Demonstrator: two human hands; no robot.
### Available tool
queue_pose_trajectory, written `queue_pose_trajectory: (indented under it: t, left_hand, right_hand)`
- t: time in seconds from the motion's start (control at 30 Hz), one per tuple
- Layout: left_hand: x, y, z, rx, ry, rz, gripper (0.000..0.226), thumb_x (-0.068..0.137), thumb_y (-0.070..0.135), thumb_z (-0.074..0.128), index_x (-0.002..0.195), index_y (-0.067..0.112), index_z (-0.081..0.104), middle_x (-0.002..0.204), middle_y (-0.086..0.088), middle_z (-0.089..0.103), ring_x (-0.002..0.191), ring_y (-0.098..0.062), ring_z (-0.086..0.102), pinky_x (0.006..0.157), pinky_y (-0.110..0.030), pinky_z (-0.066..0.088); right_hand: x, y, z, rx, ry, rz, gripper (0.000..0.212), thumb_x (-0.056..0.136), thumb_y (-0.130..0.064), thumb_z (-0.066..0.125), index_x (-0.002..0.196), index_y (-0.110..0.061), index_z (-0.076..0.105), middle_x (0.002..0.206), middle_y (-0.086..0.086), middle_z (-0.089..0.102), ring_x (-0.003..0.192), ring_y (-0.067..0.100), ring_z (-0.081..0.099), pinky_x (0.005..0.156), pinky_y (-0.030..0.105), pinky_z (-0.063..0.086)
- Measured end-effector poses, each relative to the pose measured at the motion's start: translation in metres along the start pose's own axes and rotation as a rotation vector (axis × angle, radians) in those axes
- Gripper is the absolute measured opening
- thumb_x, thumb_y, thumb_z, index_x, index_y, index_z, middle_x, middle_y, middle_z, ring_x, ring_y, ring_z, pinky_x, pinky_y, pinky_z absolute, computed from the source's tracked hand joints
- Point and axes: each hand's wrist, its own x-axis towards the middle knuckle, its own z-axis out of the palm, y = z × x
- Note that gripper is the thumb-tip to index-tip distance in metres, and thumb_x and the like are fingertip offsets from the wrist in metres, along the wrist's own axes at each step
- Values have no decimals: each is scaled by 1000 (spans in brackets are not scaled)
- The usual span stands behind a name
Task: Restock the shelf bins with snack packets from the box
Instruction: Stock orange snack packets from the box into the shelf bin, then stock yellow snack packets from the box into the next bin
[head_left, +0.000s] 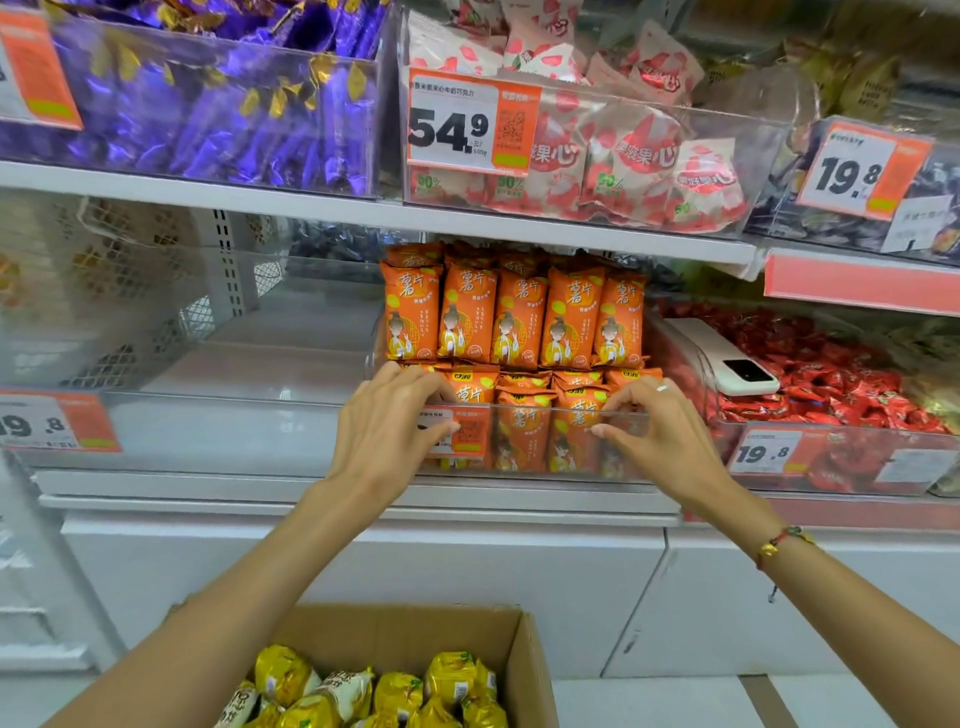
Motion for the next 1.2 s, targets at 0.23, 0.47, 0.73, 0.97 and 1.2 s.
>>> queue_pose_trajectory:
  t: [0.23, 0.47, 0.73, 0.97, 1.2]
  left_hand:
    - [-3, 2, 2, -6, -3, -12, 23, 78, 33, 77, 96, 24, 67, 98, 10, 67, 92, -13, 50, 65, -25, 30]
    - [-6, 6, 1, -23, -10, -20, 26, 77, 34, 79, 98, 23, 69, 99, 8, 69, 95, -13, 54, 65, -23, 35]
    - [-21, 4, -3, 24, -15, 35, 43, 75, 33, 81, 114, 21, 69, 109, 6, 68, 104, -17, 58, 71, -29, 51]
    - [-90, -28, -55, 48, 233, -5, 26, 85, 29, 63, 110, 22, 68, 114, 8, 64, 108, -14, 54, 84, -29, 45]
    - [-232, -106, -46, 119, 25, -553, 26, 84, 17, 64, 110, 24, 66, 112, 9, 63, 108, -19, 54, 88, -32, 43]
  right_hand:
    - [-4, 2, 2, -6, -15, 11, 21, 77, -29, 77, 83, -31, 57, 103, -5, 62, 111, 17, 49, 91, 51, 43]
    - [-11, 3, 2, -69, 23, 2, 19, 78, -29, 77, 85, -27, 60, 106, -5, 63, 106, 18, 51, 88, 47, 44]
    - [-24, -7, 5, -187, 126, -2, 27, 77, -22, 78, 101, -19, 66, 104, -2, 62, 96, 23, 54, 79, 39, 48]
    - [-46, -58, 38, -36, -62, -199, 27, 82, -20, 72, 108, -20, 64, 105, -6, 61, 100, 14, 54, 80, 32, 46]
    - [-103, -122, 163, -66, -826, -178, 40, 90, -34, 59, 127, -24, 51, 111, -5, 61, 106, 16, 55, 87, 33, 46]
